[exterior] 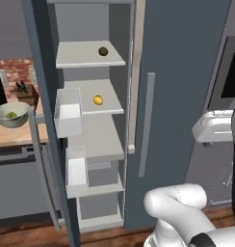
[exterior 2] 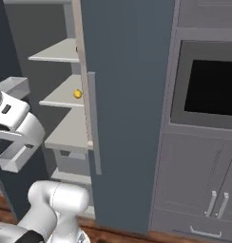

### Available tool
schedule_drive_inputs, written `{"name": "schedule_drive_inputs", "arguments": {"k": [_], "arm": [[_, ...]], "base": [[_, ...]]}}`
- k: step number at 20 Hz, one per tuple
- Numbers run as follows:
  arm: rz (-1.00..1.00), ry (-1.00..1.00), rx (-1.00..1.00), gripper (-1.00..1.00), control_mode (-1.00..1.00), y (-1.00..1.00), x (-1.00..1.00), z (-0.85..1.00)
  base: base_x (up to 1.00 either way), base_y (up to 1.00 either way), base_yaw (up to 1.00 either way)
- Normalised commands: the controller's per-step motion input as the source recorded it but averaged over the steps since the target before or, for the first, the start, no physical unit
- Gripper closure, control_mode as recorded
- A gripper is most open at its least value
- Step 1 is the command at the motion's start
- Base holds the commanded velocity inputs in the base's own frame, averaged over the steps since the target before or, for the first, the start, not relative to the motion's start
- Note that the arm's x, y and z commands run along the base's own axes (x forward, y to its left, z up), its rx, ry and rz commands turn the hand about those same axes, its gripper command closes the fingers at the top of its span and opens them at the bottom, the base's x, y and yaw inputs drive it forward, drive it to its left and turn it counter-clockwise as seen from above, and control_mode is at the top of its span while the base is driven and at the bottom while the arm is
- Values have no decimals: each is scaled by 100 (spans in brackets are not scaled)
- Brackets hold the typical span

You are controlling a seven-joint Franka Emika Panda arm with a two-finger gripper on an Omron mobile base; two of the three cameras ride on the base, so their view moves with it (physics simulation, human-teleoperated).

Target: Take the broccoli, kiwi, and lemon from the freezer and place them in the bowl on the counter.

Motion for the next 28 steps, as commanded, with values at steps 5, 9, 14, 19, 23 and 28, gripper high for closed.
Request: {"name": "schedule_drive_inputs", "arguments": {"k": [5,9,14,19,23,28], "arm": [[0,0,0,-100,100,0,0,0],[0,0,0,-100,100,0,0,0],[0,0,0,-100,100,0,0,0],[0,0,0,-100,100,0,0,0],[0,0,0,-100,100,0,0,0],[0,0,0,-100,100,0,0,0]], "base": [[75,10,4],[56,27,2],[26,51,4],[37,64,3],[59,26,5],[60,0,3]]}}
